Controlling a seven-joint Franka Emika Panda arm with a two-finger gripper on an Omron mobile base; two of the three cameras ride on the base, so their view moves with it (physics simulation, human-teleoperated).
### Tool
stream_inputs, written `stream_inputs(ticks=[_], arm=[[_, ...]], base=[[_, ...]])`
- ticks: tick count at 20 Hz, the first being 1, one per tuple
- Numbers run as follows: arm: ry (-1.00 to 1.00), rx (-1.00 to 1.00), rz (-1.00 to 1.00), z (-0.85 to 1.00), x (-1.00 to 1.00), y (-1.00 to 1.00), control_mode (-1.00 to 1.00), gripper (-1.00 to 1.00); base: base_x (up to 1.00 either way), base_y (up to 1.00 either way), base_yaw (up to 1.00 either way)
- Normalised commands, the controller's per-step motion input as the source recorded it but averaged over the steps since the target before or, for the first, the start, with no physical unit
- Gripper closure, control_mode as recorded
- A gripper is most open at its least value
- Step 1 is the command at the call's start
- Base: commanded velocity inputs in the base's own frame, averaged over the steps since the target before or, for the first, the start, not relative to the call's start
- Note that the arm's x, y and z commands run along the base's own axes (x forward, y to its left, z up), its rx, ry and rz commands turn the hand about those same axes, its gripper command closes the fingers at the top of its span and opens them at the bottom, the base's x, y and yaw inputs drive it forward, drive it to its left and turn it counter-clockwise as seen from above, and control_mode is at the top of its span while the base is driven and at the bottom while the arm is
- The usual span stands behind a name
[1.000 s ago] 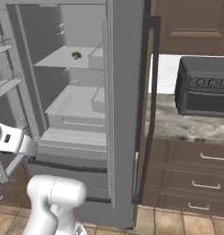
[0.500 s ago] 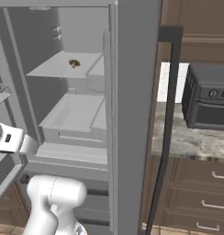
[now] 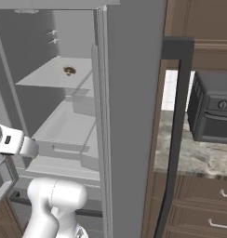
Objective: Gather the onion and mushroom from the fridge and place them on a tray on the dining counter. Then gather the chicken drumstick and fish from the fridge and place them on the other tray.
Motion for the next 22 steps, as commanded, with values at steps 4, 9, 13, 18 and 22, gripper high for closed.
stream_inputs(ticks=[4, 9, 13, 18, 22], arm=[[0.00, 0.00, 0.00, 0.00, 0.00, 0.00, 1.00, -1.00], [-0.09, 0.01, 0.03, 0.30, 0.59, 0.00, -1.00, -1.00], [-0.14, 0.00, 0.01, 0.56, 0.74, 0.00, -1.00, -1.00], [-0.12, 0.00, -0.01, 0.52, 0.53, 0.00, -1.00, -1.00], [0.00, 0.00, -0.04, 0.38, 0.62, 0.00, -1.00, -1.00]], base=[[0.83, 0.04, 0.02], [0.16, 0.00, 0.00], [0.00, 0.00, 0.00], [0.00, 0.00, 0.00], [0.00, 0.00, 0.00]])
